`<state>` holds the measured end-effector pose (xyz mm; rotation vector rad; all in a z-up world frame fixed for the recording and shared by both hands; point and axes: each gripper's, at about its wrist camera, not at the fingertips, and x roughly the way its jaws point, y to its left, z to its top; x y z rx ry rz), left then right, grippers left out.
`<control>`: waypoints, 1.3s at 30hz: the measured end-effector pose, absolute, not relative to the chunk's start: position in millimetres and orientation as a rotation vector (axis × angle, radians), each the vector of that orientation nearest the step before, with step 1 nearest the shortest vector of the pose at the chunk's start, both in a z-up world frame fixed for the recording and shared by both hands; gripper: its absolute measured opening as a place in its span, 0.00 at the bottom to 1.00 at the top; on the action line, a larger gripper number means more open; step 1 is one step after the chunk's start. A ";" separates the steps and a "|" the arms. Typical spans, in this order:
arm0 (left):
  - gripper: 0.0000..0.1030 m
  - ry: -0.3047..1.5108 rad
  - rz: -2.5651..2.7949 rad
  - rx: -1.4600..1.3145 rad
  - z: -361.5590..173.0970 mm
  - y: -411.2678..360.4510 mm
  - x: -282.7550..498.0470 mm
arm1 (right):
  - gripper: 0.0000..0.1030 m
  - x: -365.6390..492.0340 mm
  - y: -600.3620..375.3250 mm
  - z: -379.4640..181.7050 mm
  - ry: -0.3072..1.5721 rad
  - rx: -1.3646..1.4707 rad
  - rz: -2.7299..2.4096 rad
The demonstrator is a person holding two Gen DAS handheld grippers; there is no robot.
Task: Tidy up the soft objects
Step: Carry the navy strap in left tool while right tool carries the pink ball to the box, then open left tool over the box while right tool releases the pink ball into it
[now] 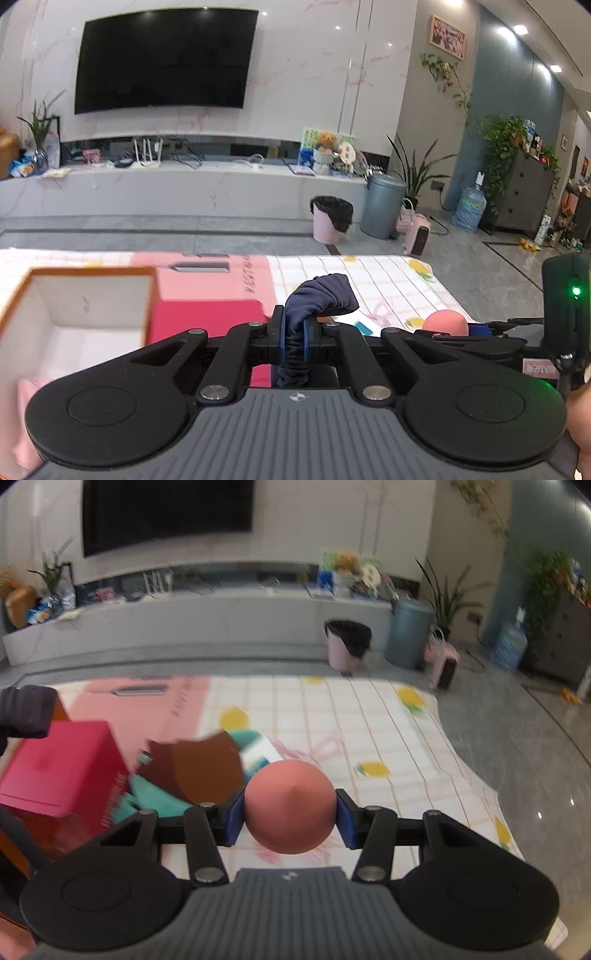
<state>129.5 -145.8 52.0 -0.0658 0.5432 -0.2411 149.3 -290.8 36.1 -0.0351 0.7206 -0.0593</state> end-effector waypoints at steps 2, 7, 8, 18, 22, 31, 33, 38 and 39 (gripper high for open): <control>0.09 0.530 -0.235 -0.066 59.3 -138.0 127.1 | 0.48 144.5 -277.7 47.7 0.683 -0.025 -0.030; 0.09 0.457 -0.201 -0.048 82.0 -110.9 118.4 | 0.49 138.7 -240.5 82.5 0.601 0.029 0.087; 0.09 0.438 -0.188 -0.046 87.1 -104.5 117.6 | 0.49 138.5 -231.4 90.2 0.584 0.030 0.109; 0.09 0.374 -0.057 -0.062 114.4 -33.7 130.3 | 0.49 151.8 -127.5 131.1 0.500 0.014 0.377; 0.09 0.444 -0.054 -0.052 105.9 0.3 143.3 | 0.49 173.6 -85.7 122.4 0.533 -0.021 0.462; 0.09 0.487 -0.046 -0.166 36.4 69.3 183.1 | 0.49 213.5 -25.0 76.4 0.640 -0.099 0.562; 0.09 0.521 -0.014 -0.129 26.4 73.3 193.3 | 0.49 218.0 -19.4 62.9 0.668 -0.104 0.577; 0.09 0.627 0.059 -0.166 8.0 87.9 211.1 | 0.49 219.7 -7.2 29.2 0.711 -0.139 0.593; 0.09 0.639 0.054 -0.190 5.2 93.2 214.3 | 0.49 219.8 -7.7 23.2 0.716 -0.145 0.590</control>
